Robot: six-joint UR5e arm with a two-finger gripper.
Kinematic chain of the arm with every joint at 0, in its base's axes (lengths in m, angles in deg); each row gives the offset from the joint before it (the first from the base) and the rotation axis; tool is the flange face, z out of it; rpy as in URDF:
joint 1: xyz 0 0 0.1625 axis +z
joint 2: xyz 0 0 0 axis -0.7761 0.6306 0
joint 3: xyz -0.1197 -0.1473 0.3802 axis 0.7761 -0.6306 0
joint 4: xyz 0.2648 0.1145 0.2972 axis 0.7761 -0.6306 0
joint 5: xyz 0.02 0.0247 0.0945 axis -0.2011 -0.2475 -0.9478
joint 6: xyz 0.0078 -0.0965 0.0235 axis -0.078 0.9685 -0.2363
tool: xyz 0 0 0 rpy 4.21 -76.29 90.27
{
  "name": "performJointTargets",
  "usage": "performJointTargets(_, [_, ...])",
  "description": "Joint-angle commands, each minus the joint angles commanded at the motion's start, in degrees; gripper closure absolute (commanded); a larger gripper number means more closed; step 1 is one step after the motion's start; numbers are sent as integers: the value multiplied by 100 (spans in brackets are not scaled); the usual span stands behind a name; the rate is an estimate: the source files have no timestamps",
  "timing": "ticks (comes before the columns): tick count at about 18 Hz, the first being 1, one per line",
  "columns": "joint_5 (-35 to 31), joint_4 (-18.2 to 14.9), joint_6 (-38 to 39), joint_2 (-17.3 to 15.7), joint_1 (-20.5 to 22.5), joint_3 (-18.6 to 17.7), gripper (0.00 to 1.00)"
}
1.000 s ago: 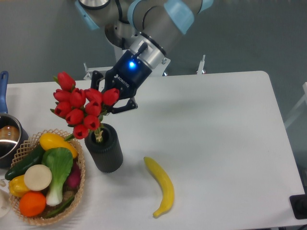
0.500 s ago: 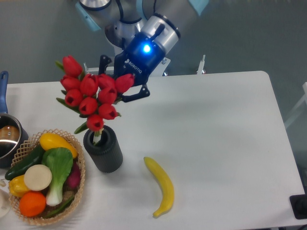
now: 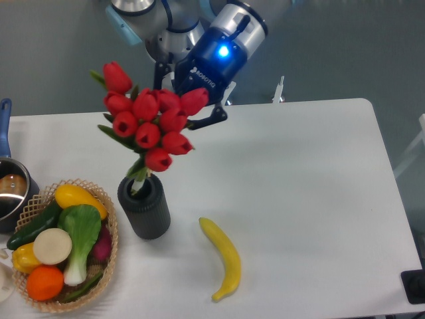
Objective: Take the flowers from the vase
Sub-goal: 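Carry the tulips away from the vase over the empty table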
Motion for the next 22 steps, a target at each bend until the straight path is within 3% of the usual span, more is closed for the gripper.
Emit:
performJointTargets(5, [-1818,-26,-986,35,229,132,100])
performJointTargets(8, [-2356,-35,-1120,123,536,97,100])
performJointTargets(10, [-2803,-53,-1233,368,555,115,100])
performJointTargets(13, [-4242,-123,-1436,789,468,325,100])
performJointTargets(16, [-5106,-666,-1462,1107,195,448,100])
performJointTargets(18, [-5668,-799,-1620,1230,160,448,100])
performJointTargets(22, [-6057,-1229,-2375,1371,133,658,100])
